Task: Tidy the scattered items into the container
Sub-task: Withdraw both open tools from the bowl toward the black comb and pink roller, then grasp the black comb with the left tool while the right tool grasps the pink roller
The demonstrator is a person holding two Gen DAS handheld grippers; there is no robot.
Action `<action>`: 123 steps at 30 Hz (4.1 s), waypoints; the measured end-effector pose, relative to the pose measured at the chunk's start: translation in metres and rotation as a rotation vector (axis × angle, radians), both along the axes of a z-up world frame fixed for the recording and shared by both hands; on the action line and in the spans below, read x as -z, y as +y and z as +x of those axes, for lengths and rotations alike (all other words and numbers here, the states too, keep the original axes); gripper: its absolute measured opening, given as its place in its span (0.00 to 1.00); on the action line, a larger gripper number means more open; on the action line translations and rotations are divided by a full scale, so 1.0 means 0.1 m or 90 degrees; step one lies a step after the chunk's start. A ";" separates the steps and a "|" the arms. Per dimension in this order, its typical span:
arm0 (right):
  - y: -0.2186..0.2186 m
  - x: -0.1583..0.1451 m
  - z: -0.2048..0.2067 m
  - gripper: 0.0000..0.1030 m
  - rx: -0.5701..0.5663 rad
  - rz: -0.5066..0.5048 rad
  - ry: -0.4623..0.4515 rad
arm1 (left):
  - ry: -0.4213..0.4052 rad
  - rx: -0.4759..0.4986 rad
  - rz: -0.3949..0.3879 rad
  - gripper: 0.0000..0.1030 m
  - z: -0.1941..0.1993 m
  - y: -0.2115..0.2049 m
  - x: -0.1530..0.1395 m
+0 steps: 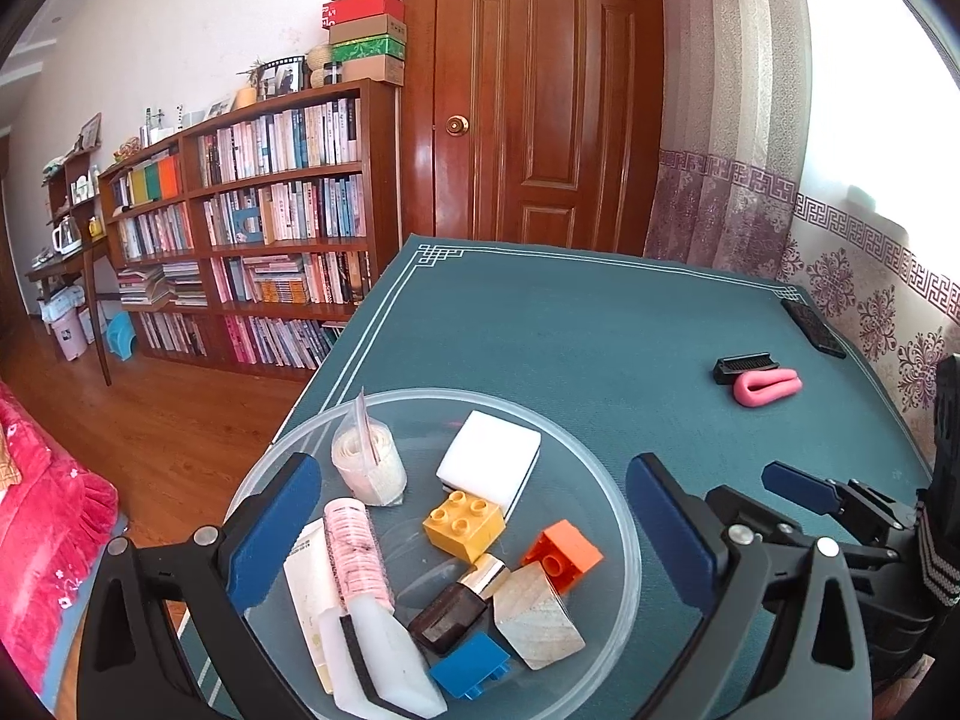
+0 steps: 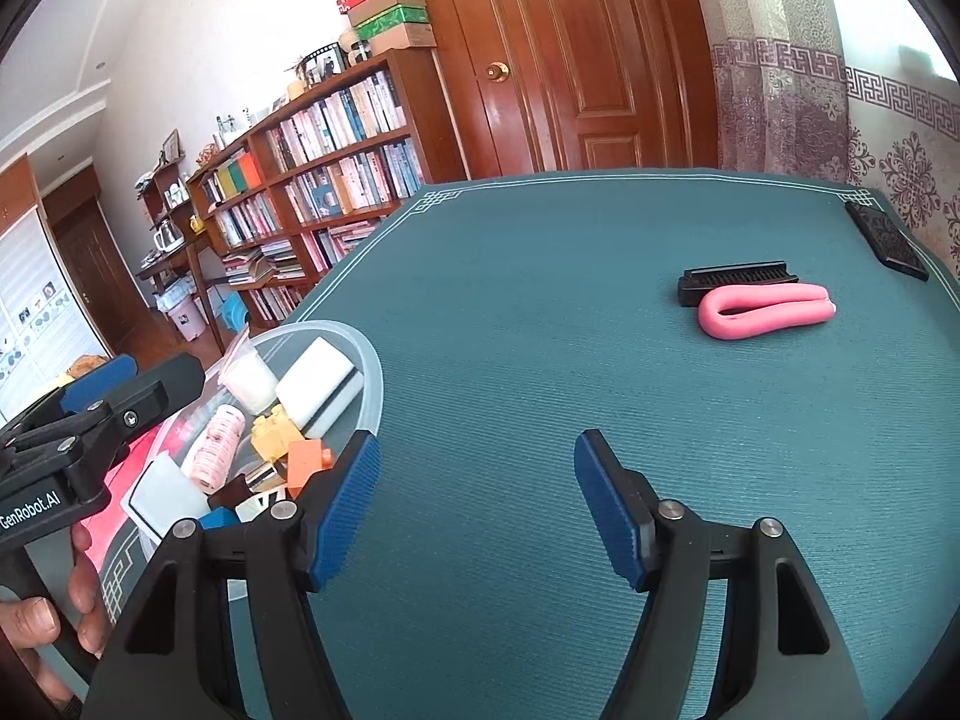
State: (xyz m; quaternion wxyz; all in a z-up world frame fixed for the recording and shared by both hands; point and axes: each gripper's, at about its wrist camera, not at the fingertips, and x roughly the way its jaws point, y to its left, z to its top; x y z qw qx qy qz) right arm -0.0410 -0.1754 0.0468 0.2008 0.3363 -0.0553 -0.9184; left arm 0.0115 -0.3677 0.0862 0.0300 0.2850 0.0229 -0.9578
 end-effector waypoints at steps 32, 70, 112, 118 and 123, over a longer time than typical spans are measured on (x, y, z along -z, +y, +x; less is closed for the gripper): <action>1.11 0.20 -0.47 0.78 0.150 0.068 -0.044 | -0.035 0.093 0.002 0.99 -0.25 0.86 0.07; 1.19 0.36 -1.34 0.78 0.332 0.115 -0.115 | -0.055 0.095 0.048 0.99 -0.54 0.64 0.15; 2.09 0.27 -1.45 0.76 0.385 0.115 -0.104 | -0.119 0.151 0.023 0.99 -1.20 1.46 0.44; 2.15 0.24 -1.32 0.48 0.343 0.106 -0.100 | -0.109 0.164 0.009 0.99 -1.30 1.65 0.39; 2.21 0.27 -1.18 0.44 0.313 0.106 -0.094 | -0.112 0.179 -0.017 0.99 -1.48 1.89 0.40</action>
